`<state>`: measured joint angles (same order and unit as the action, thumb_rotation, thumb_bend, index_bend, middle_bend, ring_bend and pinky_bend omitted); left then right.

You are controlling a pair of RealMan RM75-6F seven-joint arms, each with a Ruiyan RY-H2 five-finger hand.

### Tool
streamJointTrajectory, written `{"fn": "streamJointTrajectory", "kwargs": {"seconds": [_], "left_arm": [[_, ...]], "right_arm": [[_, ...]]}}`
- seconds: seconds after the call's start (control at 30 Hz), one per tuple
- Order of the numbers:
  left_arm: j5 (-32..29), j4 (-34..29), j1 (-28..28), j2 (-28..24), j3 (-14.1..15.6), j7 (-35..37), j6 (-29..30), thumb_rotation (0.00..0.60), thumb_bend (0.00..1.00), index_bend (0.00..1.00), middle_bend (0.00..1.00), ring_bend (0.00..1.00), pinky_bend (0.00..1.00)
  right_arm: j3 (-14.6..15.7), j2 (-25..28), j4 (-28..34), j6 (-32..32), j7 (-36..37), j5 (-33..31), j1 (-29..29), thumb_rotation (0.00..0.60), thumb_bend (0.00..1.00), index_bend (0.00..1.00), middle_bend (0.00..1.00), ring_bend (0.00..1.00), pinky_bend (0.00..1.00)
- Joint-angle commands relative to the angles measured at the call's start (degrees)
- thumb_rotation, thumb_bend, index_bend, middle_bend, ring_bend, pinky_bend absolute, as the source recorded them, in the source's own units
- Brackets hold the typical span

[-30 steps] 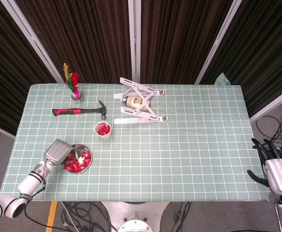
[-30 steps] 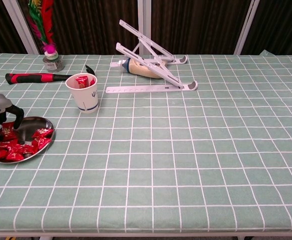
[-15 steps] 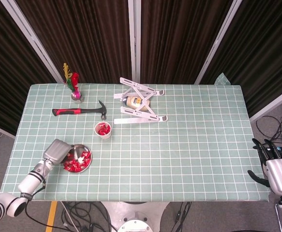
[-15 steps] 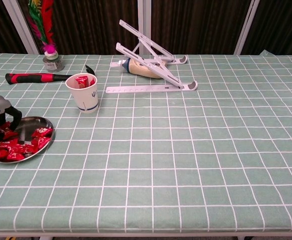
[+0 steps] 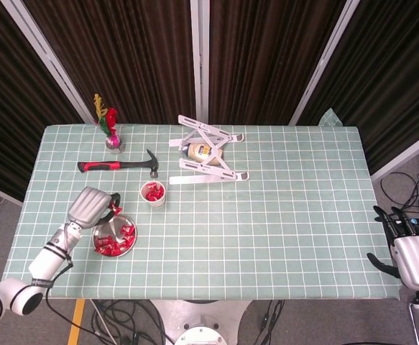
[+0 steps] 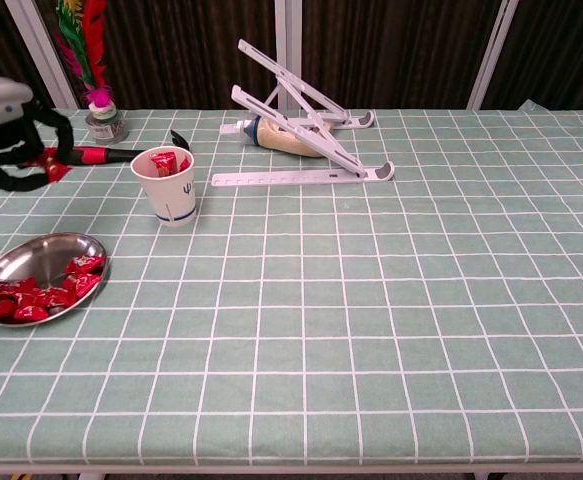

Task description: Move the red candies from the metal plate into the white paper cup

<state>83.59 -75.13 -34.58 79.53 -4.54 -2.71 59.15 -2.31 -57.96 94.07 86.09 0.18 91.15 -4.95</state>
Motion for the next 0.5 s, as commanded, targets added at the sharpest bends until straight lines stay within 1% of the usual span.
{"fn": "streamJointTrajectory", "kwargs": {"seconds": [0.03,0.17,0.27,0.4,0.5], "left_arm": [[-1.5,-1.8,-3.0,-0.2,-2.6,0.1,-2.6,0.600,0.42,0.61,0.98,0.97,1.00],[-4.2,-1.0,-6.7,1.6,-5.1,-0.6,-6.6,0.600,0.42,0.60,0.98,0.97,1.00],[-6.5,0.1,-8.9,3.2,-6.1,-2.1,-9.5,0.600,0.42,0.59,0.98,0.97,1.00],[-9.2,1.5,-10.9,5.1,-6.8,-4.0,-12.2,0.600,0.42,0.58,0.98,0.97,1.00],[-10.7,2.3,-11.9,6.1,-6.7,-5.5,-13.6,0.600,0.42,0.58,0.97,0.96,1.00]], "right_arm": [[0.0,-0.1,-0.1,-0.1,0.1,0.0,0.0,0.600,0.10,0.08,0.28,0.10,0.32],[0.1,-0.1,-0.3,0.1,0.3,0.1,0.1,0.600,0.10,0.08,0.28,0.10,0.32],[0.1,0.1,-0.3,0.2,0.4,-0.1,0.2,0.600,0.10,0.08,0.28,0.10,0.32],[0.1,0.2,-0.4,0.3,0.6,-0.3,0.3,0.600,0.10,0.08,0.28,0.10,0.33],[0.1,0.2,-0.5,0.5,0.9,-0.3,0.5,0.600,0.10,0.08,0.28,0.10,0.33]]}}
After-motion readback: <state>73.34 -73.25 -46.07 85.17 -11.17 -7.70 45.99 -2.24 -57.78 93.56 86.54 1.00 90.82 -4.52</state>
